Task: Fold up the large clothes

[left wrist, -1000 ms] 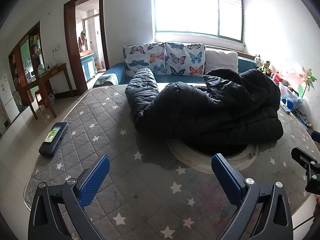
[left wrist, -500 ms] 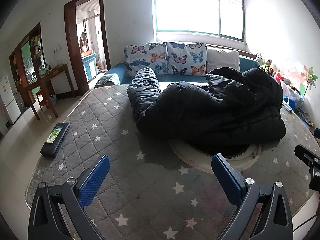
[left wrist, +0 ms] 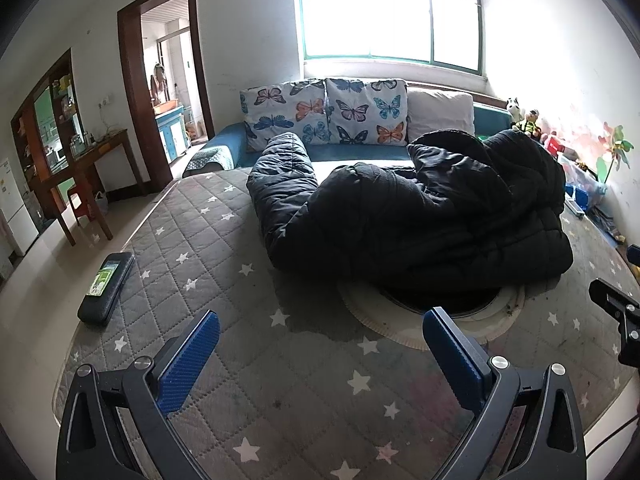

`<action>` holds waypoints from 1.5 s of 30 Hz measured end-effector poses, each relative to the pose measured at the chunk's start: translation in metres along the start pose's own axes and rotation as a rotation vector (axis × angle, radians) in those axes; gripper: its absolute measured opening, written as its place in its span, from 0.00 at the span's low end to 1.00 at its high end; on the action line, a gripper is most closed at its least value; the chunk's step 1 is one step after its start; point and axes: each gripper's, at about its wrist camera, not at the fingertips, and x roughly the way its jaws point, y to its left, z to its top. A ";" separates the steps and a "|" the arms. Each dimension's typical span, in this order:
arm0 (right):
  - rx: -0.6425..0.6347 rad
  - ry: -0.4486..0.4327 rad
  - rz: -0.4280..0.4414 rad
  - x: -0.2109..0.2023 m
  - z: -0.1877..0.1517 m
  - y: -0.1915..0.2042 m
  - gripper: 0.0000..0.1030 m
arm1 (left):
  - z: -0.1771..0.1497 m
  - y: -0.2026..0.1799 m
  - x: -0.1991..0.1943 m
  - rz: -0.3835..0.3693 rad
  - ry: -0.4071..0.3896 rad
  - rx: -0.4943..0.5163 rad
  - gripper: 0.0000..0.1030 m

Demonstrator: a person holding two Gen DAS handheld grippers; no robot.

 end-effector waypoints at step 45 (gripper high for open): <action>0.032 -0.024 0.017 -0.010 -0.002 -0.004 1.00 | 0.002 -0.016 -0.011 0.002 -0.004 0.023 1.00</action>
